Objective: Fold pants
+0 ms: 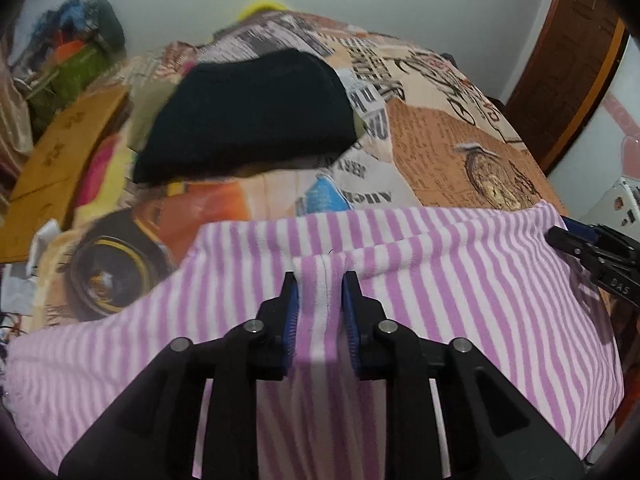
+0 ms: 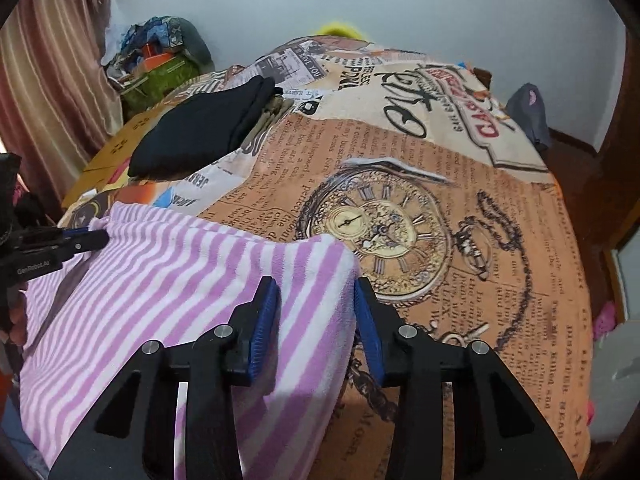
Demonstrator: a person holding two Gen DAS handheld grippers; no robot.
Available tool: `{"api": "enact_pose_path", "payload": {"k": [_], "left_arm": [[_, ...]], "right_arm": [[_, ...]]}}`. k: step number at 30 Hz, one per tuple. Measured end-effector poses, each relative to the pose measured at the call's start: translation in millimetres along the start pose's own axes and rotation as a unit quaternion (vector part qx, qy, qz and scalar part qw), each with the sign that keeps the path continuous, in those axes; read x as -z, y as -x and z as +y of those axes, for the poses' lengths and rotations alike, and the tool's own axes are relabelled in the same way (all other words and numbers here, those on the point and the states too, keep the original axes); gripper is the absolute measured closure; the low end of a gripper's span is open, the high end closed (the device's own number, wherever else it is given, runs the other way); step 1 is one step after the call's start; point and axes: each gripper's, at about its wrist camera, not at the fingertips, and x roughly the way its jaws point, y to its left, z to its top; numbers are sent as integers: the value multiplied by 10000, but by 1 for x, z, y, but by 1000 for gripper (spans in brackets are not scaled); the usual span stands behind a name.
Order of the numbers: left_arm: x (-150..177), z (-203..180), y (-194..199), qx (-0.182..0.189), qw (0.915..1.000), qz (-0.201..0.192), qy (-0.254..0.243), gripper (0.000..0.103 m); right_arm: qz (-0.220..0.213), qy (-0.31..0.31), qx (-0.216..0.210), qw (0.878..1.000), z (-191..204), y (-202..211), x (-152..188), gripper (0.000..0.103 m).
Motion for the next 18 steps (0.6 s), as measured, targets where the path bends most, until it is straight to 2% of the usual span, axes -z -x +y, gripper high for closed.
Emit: {"api": "enact_pose_path", "payload": {"k": [3, 7, 8, 10, 14, 18], "left_arm": [[2, 8, 30, -305, 9991, -309, -23, 80], [12, 33, 76, -455, 9967, -628, 231, 72], [15, 40, 87, -508, 9958, -703, 294, 70], [27, 56, 113, -641, 9930, -879, 454, 61], [59, 91, 161, -916, 9859, -1163, 782, 51], [100, 128, 195, -1134, 9788, -1210, 1203, 43]], "right_arm": [[-100, 4, 93, 9999, 4, 16, -3, 66], [-466, 25, 253, 9986, 14, 52, -6, 52], [-574, 20, 234, 9981, 17, 62, -6, 51], [-748, 26, 185, 9970, 25, 80, -6, 51], [-993, 156, 126, 9949, 49, 108, -2, 50], [-1135, 353, 38, 9929, 77, 122, 5, 47]]}}
